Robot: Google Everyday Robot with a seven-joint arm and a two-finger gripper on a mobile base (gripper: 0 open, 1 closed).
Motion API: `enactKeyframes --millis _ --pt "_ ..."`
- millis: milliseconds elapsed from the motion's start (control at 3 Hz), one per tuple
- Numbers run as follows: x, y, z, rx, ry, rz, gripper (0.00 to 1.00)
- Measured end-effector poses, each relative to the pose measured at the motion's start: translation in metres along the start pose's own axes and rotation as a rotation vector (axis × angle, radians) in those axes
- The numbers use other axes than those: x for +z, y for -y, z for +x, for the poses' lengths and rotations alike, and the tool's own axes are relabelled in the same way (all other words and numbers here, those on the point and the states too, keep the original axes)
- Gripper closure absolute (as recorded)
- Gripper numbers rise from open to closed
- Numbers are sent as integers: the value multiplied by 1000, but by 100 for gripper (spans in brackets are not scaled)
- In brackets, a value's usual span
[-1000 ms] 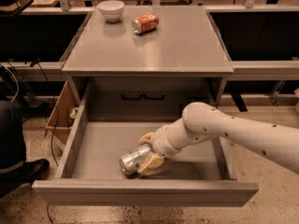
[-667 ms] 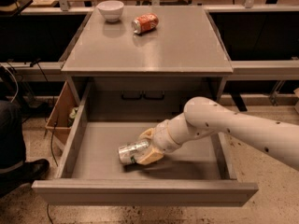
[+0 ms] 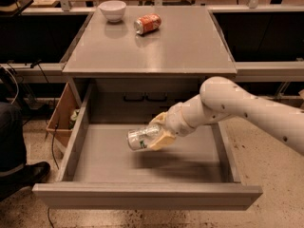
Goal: Pick 7up can from top drawer and place on counter
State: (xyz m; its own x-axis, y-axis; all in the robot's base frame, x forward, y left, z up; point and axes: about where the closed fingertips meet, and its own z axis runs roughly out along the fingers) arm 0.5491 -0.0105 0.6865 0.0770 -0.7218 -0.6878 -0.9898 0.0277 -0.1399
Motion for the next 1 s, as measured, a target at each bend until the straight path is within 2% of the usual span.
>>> enactKeyframes --millis 667,1000 --pt "-104 49 -13 32 25 79 100" --pt "-148 81 -32 22 50 133 100"
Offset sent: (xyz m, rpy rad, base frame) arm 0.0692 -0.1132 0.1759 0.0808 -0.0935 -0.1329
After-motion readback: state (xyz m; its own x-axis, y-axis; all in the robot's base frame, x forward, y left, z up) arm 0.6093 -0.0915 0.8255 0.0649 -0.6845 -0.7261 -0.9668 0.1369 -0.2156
